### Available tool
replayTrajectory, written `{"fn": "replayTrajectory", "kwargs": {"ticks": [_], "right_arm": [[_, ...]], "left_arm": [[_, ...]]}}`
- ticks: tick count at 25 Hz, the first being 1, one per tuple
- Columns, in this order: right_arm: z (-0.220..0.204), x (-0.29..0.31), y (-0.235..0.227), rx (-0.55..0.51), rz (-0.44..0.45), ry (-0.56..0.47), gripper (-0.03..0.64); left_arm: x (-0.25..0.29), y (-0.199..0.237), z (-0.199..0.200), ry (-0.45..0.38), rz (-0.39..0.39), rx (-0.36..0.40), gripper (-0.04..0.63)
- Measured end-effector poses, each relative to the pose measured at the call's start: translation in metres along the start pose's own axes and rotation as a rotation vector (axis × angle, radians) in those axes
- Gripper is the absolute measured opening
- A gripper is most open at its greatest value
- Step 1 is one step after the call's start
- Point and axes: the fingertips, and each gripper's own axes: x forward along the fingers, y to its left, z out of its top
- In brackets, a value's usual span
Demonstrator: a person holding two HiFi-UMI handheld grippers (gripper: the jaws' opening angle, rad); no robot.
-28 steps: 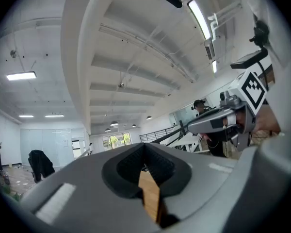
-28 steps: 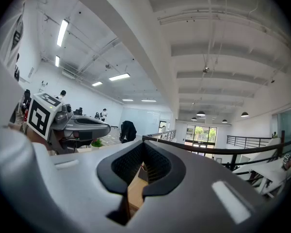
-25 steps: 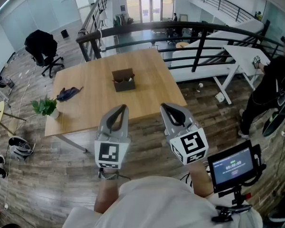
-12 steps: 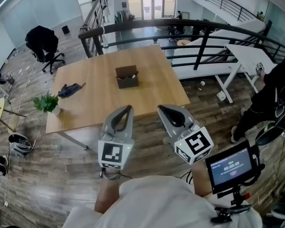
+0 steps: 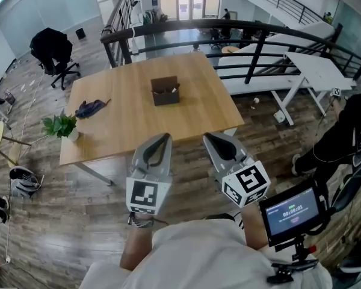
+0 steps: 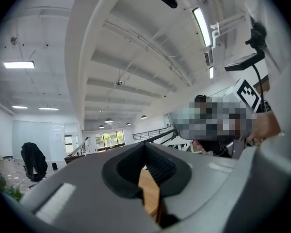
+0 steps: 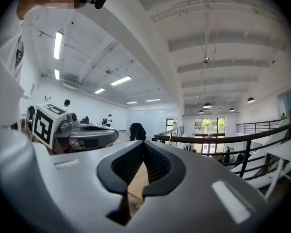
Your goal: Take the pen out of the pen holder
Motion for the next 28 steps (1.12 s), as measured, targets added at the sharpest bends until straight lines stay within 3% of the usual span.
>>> {"fn": "replayTrajectory", "kwargs": {"ticks": [4,12,21,28], "right_arm": [[-0.002,-0.001,0.005,-0.011,-0.029,0.014,0.003],[-0.003,0.009,0.011,0.014,0.0,0.011,0.002],[-0.013,0.045,-0.031,0.001,-0.019,-0.007,0.003],[-0.013,0.089,-0.072,-0.104,-0.006,-0.002,0.003]], "left_arm": [[-0.007,0.004,-0.005,0.004,-0.008,-0.01,-0.002],[-0.004,0.015,-0.012,-0.001,-0.02,-0.027,-0.002],[0.044,0.033,-0.023,0.003,-0.03,-0.012,-0.002],[0.099,0.054,-0.026,0.012,-0.024,-0.021,-0.002]]}}
